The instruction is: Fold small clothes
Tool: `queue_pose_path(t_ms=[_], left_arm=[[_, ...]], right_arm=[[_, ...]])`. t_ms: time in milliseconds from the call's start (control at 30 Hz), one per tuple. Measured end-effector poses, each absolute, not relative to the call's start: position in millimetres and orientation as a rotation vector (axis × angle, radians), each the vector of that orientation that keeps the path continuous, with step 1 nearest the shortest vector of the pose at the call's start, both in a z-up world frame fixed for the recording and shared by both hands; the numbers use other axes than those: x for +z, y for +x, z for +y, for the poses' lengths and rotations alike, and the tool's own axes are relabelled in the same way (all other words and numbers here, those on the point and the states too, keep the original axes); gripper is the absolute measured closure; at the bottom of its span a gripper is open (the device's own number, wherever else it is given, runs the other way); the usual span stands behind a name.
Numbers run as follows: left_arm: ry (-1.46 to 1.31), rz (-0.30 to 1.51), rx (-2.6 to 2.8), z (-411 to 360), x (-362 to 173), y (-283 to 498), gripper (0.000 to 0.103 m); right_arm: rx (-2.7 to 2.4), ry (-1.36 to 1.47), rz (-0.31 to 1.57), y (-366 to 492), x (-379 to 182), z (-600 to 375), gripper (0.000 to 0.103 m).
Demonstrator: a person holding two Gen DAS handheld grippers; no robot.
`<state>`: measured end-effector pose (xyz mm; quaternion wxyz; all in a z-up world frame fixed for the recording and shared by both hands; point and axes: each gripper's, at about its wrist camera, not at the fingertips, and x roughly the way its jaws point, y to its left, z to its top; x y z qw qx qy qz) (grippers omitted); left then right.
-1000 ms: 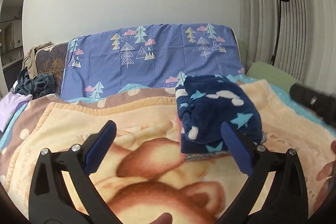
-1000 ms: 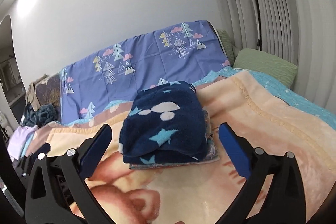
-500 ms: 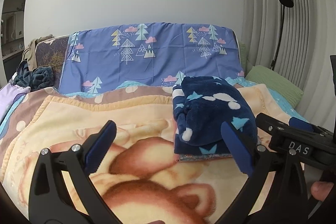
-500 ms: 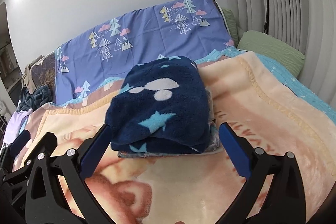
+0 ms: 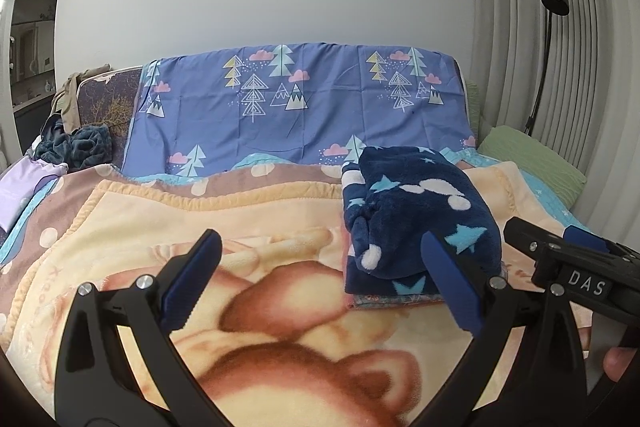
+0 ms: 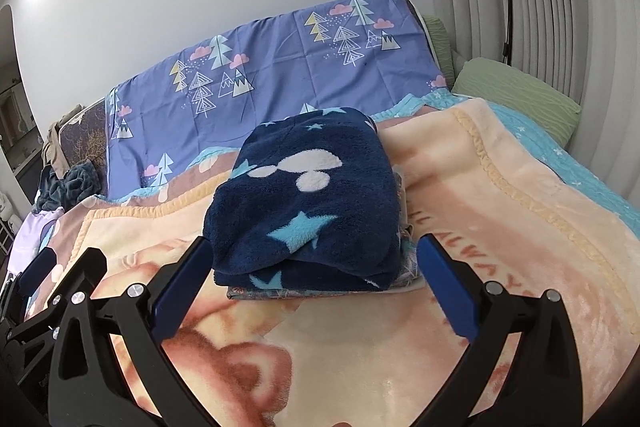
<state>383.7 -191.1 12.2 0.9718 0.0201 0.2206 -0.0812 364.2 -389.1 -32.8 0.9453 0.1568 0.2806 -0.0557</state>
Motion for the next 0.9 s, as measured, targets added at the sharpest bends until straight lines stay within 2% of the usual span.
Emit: queue_pose_path(t_ms=[900], left_arm=[[0.055, 0.471, -0.183, -193.6, 8.4, 386.0, 0.002]], right_arm=[[-0.139, 0.302, 0.572, 360.5, -30.4, -386.9, 0.001]])
